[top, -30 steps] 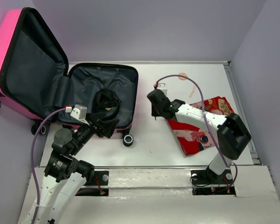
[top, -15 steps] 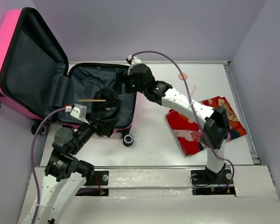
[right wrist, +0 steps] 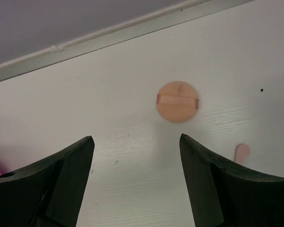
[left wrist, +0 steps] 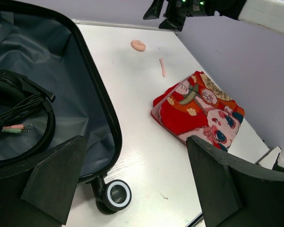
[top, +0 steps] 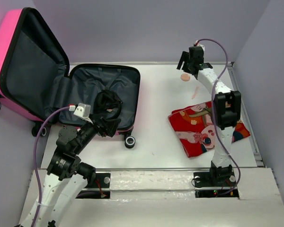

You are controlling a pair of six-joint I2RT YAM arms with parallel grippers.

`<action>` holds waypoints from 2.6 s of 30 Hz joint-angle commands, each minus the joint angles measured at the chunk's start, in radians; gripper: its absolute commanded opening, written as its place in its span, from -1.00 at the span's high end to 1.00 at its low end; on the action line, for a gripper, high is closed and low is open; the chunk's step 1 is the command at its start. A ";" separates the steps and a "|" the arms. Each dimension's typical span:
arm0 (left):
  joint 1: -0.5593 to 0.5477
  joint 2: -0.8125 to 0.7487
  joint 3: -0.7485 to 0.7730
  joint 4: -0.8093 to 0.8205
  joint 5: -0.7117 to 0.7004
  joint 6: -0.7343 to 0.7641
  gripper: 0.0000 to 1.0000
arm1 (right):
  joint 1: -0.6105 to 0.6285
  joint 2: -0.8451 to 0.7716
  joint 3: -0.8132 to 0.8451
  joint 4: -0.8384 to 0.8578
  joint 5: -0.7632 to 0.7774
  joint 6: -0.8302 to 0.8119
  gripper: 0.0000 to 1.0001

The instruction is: Pack the luggage

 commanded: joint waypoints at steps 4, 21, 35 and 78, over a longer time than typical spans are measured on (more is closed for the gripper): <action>-0.002 0.059 0.033 0.019 0.003 0.009 -0.98 | 0.014 0.317 0.378 -0.172 0.148 -0.136 -0.58; 0.014 0.078 0.036 0.021 0.011 0.012 -0.98 | -0.032 0.541 0.670 -0.348 0.175 -0.219 -0.38; 0.014 0.056 0.035 0.025 0.020 0.016 -0.98 | -0.050 0.557 0.678 -0.397 0.092 -0.266 0.30; -0.051 -0.027 0.035 0.018 -0.015 0.014 -0.98 | 0.039 -0.276 -0.397 -0.005 0.017 -0.042 -0.47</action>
